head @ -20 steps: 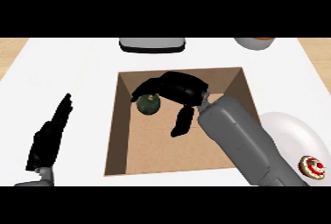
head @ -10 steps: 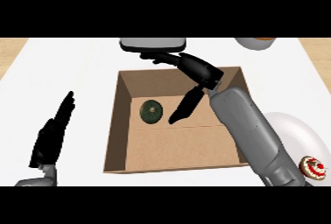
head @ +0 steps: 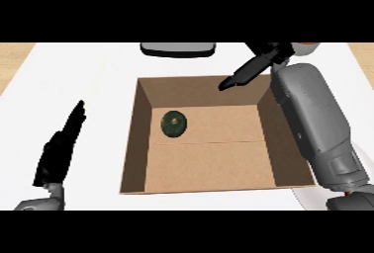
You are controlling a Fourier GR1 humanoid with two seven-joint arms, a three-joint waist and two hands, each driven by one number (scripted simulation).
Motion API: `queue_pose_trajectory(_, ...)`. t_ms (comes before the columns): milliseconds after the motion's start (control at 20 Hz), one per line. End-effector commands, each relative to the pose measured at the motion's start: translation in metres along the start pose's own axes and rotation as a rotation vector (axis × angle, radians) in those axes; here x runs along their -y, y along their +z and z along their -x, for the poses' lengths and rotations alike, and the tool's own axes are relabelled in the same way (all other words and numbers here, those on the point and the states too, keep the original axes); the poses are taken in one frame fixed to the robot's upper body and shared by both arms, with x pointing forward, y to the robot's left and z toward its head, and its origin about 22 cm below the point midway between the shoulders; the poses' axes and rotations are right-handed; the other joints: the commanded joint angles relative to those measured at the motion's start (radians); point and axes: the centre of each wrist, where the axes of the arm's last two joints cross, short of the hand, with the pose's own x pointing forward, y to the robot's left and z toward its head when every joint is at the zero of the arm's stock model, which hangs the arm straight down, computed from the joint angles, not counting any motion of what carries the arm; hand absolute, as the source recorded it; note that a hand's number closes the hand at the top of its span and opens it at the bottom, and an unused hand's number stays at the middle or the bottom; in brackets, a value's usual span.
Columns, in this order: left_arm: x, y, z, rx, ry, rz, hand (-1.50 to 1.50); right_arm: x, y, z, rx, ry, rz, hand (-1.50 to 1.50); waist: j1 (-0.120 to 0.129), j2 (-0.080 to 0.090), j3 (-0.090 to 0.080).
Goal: Pick the squash from the plate and place it in the cardboard box
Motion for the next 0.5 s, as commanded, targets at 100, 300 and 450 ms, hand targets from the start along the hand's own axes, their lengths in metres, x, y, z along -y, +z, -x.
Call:
queue_pose_trajectory(100,-0.004,0.003,0.002,0.027,-0.007,0.032,0.00,0.089,0.033,-0.012,0.009,-0.083,0.141,-1.50,0.037,0.017,0.003)
queue_pose_trajectory(300,0.010,-0.003,-0.002,0.049,0.012,0.022,0.00,0.128,0.066,-0.018,0.010,-0.063,0.145,-1.50,0.043,0.027,0.004)
queue_pose_trajectory(450,0.009,-0.004,-0.006,0.049,0.006,0.053,0.00,0.133,0.073,-0.013,0.000,-0.038,0.102,-1.50,0.065,0.034,0.005)
